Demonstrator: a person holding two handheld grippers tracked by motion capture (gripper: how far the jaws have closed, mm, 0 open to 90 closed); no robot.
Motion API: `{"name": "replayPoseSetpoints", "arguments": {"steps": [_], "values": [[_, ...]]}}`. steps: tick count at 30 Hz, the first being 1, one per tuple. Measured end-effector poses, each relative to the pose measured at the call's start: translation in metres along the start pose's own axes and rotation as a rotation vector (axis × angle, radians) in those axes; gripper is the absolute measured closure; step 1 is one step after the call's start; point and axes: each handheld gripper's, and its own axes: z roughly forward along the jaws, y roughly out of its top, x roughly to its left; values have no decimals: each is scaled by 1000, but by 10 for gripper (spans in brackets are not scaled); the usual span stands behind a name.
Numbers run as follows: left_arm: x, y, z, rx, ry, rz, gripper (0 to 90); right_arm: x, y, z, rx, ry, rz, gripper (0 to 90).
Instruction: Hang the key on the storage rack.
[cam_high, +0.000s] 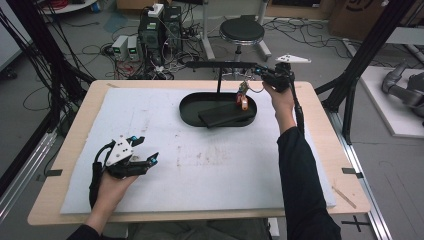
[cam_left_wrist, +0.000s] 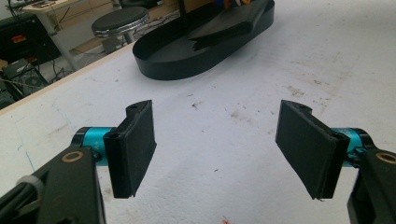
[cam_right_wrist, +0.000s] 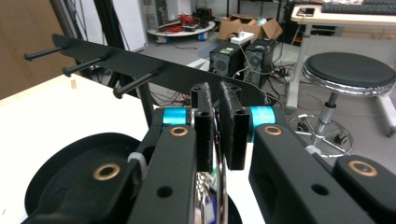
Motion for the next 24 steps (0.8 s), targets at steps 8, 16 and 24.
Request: {"name": "replayPoseSetpoints", "arguments": {"steps": [8, 16, 24], "values": [[-1, 1, 1, 1, -5, 8, 284, 1, -1, 1, 19, -48, -5, 815], [-1, 1, 2, 3, -7, 8, 284, -6, -2, -5, 29, -74, 18, 808], [1, 4, 4, -4, -17, 4, 284, 0, 2, -17, 41, -85, -33, 701]]}}
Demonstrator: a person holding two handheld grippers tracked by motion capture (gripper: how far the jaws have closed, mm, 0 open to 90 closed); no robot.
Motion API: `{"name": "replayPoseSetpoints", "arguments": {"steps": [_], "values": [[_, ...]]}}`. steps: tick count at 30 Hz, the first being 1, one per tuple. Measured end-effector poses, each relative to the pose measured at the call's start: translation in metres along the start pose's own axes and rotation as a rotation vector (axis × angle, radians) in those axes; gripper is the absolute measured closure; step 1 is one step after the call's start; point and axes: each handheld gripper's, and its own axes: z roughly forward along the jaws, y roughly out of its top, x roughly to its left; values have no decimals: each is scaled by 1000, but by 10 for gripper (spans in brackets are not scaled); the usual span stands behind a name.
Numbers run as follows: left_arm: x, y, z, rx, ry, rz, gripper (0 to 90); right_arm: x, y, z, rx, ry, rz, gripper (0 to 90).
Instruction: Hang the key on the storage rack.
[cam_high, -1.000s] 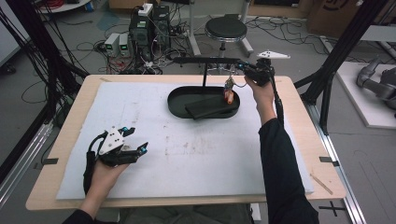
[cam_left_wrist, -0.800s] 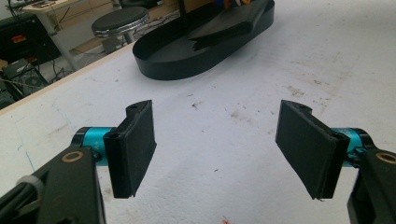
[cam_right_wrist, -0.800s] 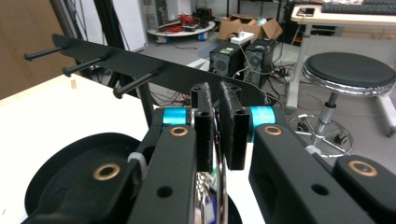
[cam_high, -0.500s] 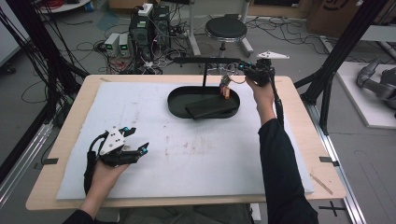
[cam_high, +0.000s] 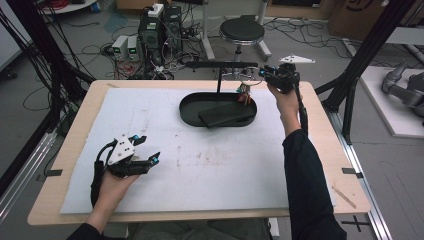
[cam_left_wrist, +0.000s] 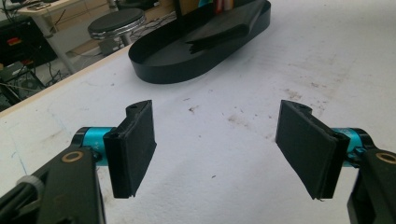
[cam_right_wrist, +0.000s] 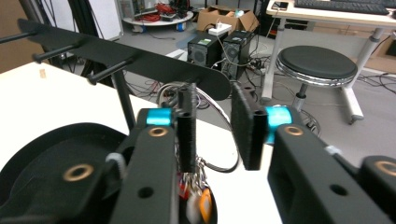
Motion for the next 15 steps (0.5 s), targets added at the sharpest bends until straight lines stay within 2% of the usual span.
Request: {"name": "replayPoseSetpoints", "arguments": {"steps": [3, 6, 15], "values": [[2, 3, 2, 1, -12, -17, 284, 3, 2, -8, 21, 29, -20, 611], [3, 8, 4, -8, -21, -18, 284, 7, 6, -20, 31, 54, -52, 568], [6, 16, 9, -26, -45, -19, 284, 16, 16, -67, 1, 100, -43, 511]]}}
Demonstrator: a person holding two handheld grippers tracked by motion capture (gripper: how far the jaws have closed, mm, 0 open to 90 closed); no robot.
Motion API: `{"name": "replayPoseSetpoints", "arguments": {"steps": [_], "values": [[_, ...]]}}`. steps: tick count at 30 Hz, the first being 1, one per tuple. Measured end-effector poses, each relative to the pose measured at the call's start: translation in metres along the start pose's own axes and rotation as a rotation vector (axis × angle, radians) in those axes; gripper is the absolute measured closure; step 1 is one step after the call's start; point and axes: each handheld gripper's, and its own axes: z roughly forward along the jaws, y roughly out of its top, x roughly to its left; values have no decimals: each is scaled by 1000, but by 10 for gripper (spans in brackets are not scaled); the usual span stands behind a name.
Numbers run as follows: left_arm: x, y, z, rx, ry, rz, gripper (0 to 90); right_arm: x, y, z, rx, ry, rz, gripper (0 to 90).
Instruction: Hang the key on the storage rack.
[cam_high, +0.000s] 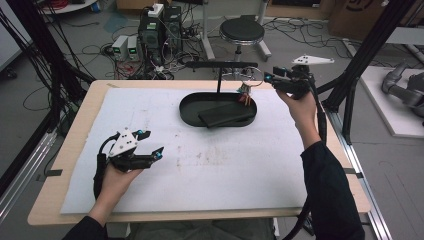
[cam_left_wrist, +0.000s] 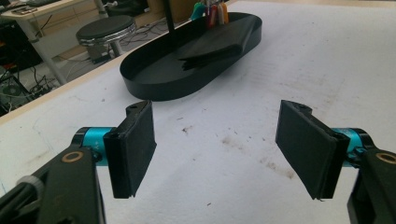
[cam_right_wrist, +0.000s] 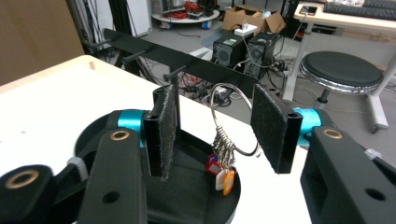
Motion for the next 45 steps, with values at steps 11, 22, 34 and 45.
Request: {"name": "replayPoseSetpoints", "arguments": {"steps": [11, 22, 34, 45], "values": [[9, 5, 2, -21, 0, -4, 283, 11, -24, -53, -54, 23, -13, 477], [9, 8, 7, -20, 5, -3, 283, 20, -77, -90, -107, 38, 7, 429], [9, 4, 6, -45, 4, -29, 271, 25, -135, -95, -84, 66, 63, 378], [10, 0, 1, -54, 33, -26, 268, 24, -163, -80, -5, -6, 83, 361]]}}
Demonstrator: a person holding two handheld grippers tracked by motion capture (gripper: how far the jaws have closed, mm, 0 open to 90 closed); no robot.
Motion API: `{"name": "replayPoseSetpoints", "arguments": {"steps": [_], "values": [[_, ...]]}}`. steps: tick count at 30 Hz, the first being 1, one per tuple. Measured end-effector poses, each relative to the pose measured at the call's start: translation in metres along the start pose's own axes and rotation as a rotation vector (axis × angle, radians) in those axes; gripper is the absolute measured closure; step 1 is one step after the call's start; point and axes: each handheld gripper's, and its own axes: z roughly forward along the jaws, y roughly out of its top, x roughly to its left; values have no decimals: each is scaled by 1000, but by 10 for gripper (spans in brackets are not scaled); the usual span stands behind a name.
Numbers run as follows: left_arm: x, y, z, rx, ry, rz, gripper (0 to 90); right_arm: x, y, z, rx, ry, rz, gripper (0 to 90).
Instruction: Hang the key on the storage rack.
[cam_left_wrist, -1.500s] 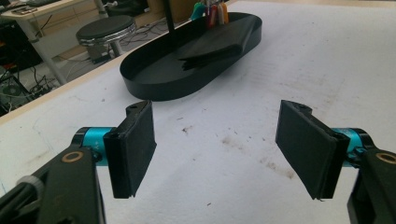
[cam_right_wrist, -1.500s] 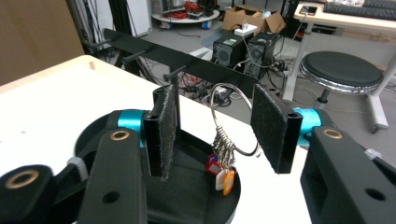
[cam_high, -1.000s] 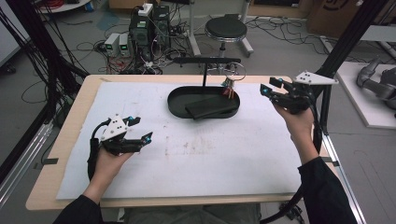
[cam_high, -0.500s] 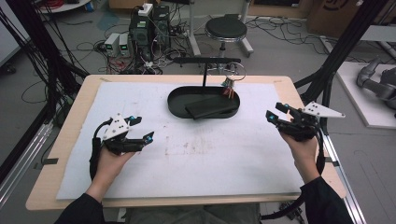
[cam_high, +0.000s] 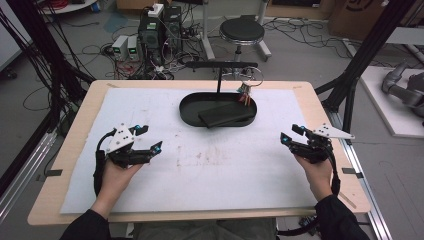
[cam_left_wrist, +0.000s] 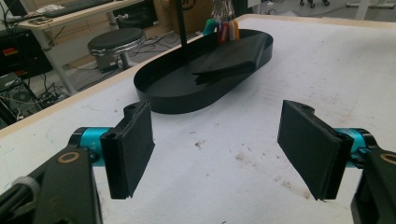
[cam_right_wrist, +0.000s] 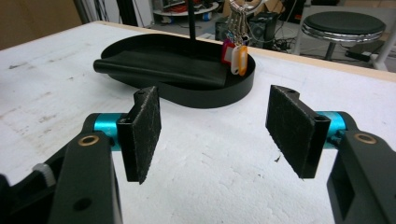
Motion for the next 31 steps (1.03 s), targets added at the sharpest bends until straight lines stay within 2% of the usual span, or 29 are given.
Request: {"name": "replayPoseSetpoints", "arguments": {"steps": [3, 12, 26, 31], "values": [[1, -1, 0, 7, 5, -3, 265, -1, -2, 2, 16, 1, 10, 347], [3, -3, 1, 5, 12, -8, 252, 1, -3, 6, 49, 1, -10, 336], [2, -3, 2, 13, 14, -3, 251, 0, -3, 6, 57, -14, -23, 322], [3, -3, 3, 17, 14, -1, 251, 0, -4, 7, 66, -17, -13, 316]]}}
